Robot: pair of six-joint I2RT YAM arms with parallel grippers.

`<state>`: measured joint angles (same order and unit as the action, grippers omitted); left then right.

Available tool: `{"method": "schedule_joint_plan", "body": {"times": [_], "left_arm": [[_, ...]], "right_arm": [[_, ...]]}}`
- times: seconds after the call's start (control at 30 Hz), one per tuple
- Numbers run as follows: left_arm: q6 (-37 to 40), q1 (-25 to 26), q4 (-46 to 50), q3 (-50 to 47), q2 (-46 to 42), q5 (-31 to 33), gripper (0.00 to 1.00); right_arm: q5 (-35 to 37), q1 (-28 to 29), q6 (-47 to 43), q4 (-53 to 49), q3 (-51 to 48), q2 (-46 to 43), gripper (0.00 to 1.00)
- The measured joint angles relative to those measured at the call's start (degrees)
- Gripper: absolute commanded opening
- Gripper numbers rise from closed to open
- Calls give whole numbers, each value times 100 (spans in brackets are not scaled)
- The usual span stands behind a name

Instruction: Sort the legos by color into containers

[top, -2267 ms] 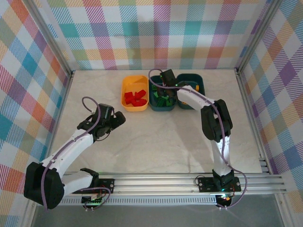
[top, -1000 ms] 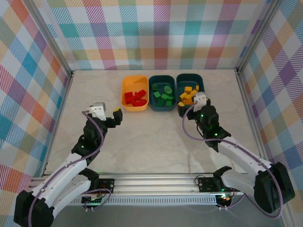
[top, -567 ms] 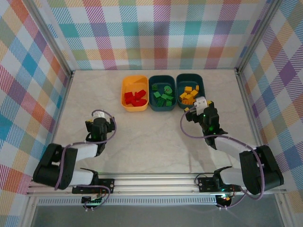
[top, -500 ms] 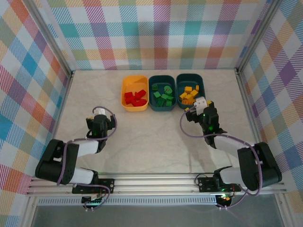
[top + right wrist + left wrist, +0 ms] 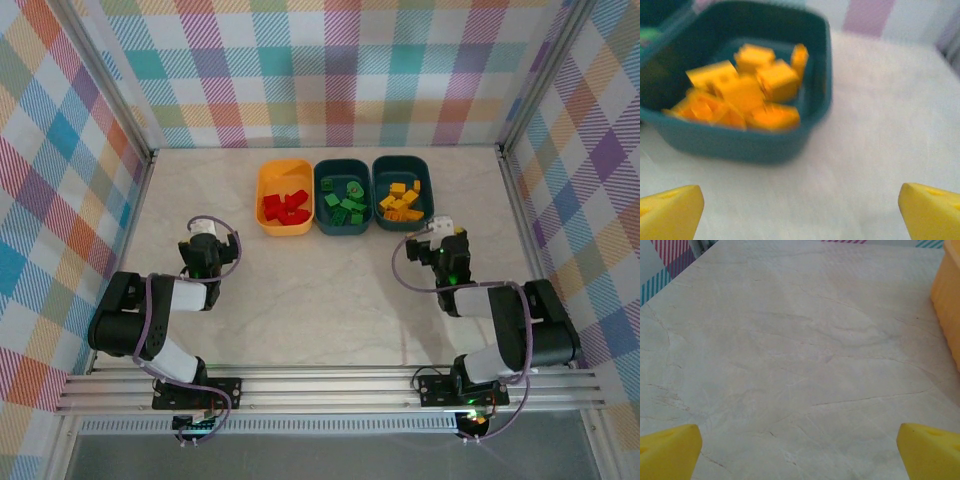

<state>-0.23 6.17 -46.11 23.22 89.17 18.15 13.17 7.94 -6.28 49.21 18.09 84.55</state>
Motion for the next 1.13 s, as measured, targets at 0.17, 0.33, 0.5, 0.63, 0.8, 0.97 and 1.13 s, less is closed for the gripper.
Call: {"method": "schedule_joint_plan", "body": {"times": [0.17,0.33,0.5,0.63,0.8,0.97,1.13], "left_arm": [[-15,0,-61,-4,0,-39,100],[-15,0,-61,-7,2,-59,100],[-17,0,-61,-11,2,-61,100],[-17,0,-61,-11,2,-61,100],[-15,0,-61,-11,2,-61,100],[-17,0,-61,-11,2,-61,100],[-17,0,-61,-11,2,-70,100]], "right_arm": [[-70,-581,540,-74,212,404,100],[-181,-590,721,-37,313,400,100],[-236,-584,743,-39,313,400,100],[-238,-584,745,-39,313,400,100],[-238,-584,758,-39,313,400,100],[-238,-584,758,-39,313,400,100],[-238,-584,761,-39,313,400,100]]}}
